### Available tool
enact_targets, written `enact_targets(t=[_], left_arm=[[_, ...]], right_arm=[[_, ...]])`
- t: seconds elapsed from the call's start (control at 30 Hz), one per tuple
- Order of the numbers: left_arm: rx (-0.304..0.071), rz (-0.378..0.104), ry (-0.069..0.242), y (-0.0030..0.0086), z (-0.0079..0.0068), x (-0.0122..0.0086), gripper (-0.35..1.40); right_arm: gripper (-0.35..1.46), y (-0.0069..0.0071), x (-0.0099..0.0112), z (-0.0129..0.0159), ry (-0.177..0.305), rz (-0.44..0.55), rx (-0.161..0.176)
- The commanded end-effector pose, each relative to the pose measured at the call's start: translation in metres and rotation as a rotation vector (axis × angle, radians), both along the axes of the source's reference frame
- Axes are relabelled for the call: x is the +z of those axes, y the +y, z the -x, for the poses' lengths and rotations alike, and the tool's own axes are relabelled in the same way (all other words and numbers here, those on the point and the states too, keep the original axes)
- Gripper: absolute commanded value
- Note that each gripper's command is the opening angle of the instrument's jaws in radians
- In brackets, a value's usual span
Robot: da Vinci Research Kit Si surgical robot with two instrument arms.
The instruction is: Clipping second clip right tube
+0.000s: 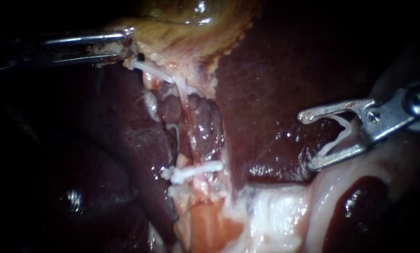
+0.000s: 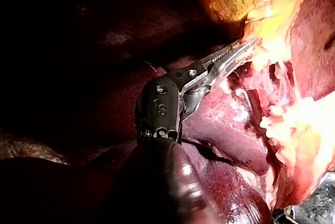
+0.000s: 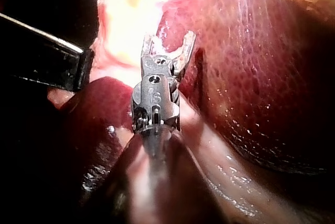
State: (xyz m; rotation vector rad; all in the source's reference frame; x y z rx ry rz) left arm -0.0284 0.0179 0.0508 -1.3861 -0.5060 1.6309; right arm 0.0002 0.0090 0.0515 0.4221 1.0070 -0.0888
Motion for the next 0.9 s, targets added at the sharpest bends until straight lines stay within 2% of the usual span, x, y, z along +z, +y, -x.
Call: enact_targets(t=[0.03,0.17,0.23,0.4,0.43,0.73,0.9], left_arm=[[0.0,0.001,-0.002,-0.0001,0.0001,0.0,-0.35],[0.0,0.001,-0.002,-0.0001,0.0001,0.0,-0.35],[0.0,0.001,-0.002,-0.0001,0.0001,0.0,-0.35],[0.0,0.002,-0.001,-0.0003,0.0001,0.0001,-0.35],[0.0,0.002,-0.001,-0.0003,0.0001,0.0001,-0.35],[-0.001,0.002,-0.001,-0.0003,0.0001,0.0,-0.35],[-0.001,0.002,-0.001,-0.0003,0.0001,0.0,-0.35]], right_arm=[[0.5,0.0,0.0,0.0,0.0,0.0,0.0],[0.5,0.0,0.0,0.0,0.0,-0.005,0.004],[0.5,0.0,0.0,-0.0001,-0.007,-0.025,0.017],[0.5,0.0,-0.0003,-0.0011,-0.027,-0.141,0.099],[0.5,-0.0001,-0.0004,-0.0015,-0.038,-0.182,0.126],[0.5,-0.0011,-0.0001,-0.0063,-0.073,-0.364,0.261],[0.5,-0.0025,0.0014,-0.0094,-0.1,-0.416,0.31]])
